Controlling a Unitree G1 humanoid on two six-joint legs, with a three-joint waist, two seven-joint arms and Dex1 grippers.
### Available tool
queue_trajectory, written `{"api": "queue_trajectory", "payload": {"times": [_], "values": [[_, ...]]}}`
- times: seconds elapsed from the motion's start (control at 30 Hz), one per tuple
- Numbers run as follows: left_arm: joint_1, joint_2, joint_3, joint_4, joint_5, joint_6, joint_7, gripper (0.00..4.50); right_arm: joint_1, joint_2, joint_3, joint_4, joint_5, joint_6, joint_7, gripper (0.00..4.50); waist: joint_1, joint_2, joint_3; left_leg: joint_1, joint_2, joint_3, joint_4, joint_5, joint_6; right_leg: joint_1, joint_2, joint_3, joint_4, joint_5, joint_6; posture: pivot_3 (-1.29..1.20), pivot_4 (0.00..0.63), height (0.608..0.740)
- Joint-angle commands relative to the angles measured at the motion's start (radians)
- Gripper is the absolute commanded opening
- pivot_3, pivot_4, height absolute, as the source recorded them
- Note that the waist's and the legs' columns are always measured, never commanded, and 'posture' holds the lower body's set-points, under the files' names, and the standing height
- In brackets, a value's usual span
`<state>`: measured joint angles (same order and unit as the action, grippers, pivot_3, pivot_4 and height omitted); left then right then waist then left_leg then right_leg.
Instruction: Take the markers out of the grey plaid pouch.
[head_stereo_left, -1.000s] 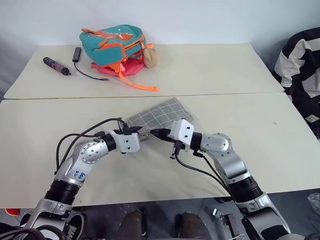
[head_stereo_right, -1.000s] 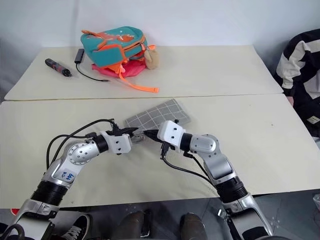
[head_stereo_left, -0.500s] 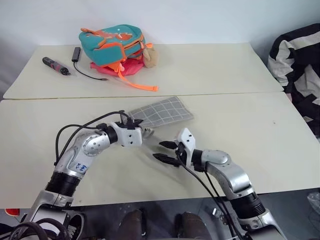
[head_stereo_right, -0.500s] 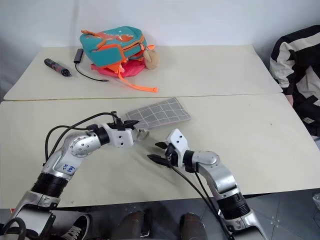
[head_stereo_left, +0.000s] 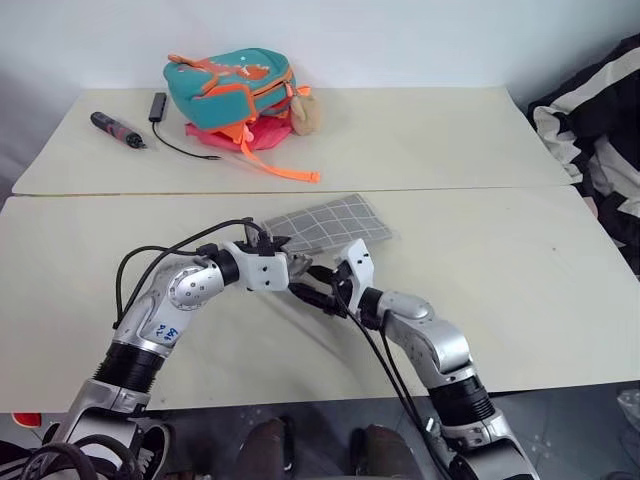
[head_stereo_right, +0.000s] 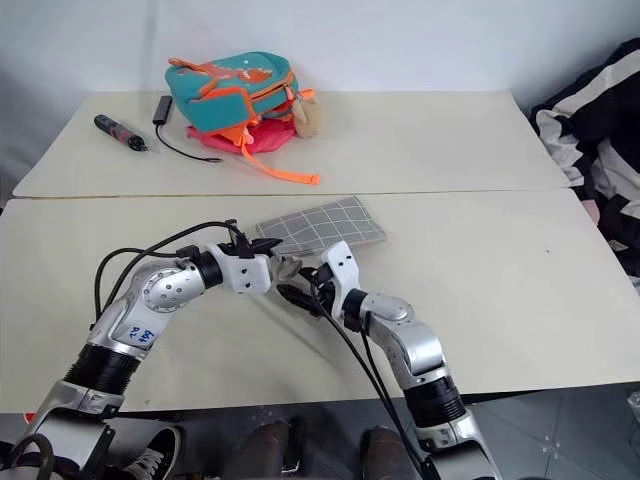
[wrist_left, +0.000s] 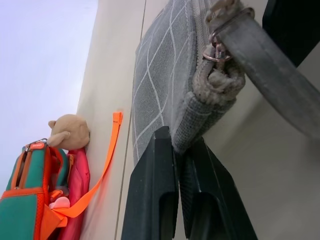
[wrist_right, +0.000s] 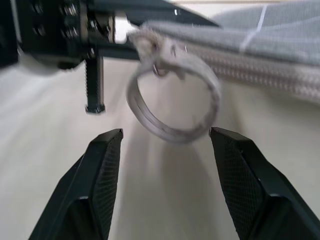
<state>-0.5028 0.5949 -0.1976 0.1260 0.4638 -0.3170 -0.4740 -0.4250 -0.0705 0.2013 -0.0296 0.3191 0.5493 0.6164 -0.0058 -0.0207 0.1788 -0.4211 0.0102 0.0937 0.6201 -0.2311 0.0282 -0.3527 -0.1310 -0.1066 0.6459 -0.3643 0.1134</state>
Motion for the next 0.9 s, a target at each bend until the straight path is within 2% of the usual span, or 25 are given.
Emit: {"api": "queue_trajectory", "payload": {"times": [0.03,0.4,0.7,0.9], "values": [[-0.005,-0.007,0.009,-0.053,-0.024,0.004,0.002,0.00,-0.015,0.005,0.001,-0.002,-0.004,-0.020,-0.010,2.89,0.000,0.000,0.000,0.000,0.000,0.000,0.000,0.000,0.000,0.000,0.000,0.000,0.000,0.000,0.000,0.00,0.150,0.740],[-0.007,-0.013,0.007,-0.057,-0.032,0.010,0.000,0.00,-0.026,0.044,-0.034,0.032,0.044,-0.014,-0.017,2.89,-0.001,0.000,0.000,0.000,0.000,0.000,0.000,0.000,0.000,0.000,0.000,0.000,0.000,0.000,0.000,0.00,0.150,0.740],[0.005,-0.012,0.010,-0.067,-0.032,0.009,-0.001,0.00,-0.031,0.036,-0.039,0.050,0.039,-0.032,-0.004,0.02,-0.001,0.000,0.000,0.000,0.000,0.001,0.000,0.000,0.000,-0.001,0.000,0.000,0.000,0.000,0.000,0.00,0.150,0.740],[0.016,-0.008,0.013,-0.072,-0.035,0.009,0.000,0.00,-0.018,0.007,-0.067,0.031,0.051,-0.024,0.003,0.02,-0.001,0.000,0.000,0.000,0.000,0.001,0.000,0.000,0.000,-0.001,0.000,0.000,0.000,0.000,0.000,0.00,0.150,0.740]]}}
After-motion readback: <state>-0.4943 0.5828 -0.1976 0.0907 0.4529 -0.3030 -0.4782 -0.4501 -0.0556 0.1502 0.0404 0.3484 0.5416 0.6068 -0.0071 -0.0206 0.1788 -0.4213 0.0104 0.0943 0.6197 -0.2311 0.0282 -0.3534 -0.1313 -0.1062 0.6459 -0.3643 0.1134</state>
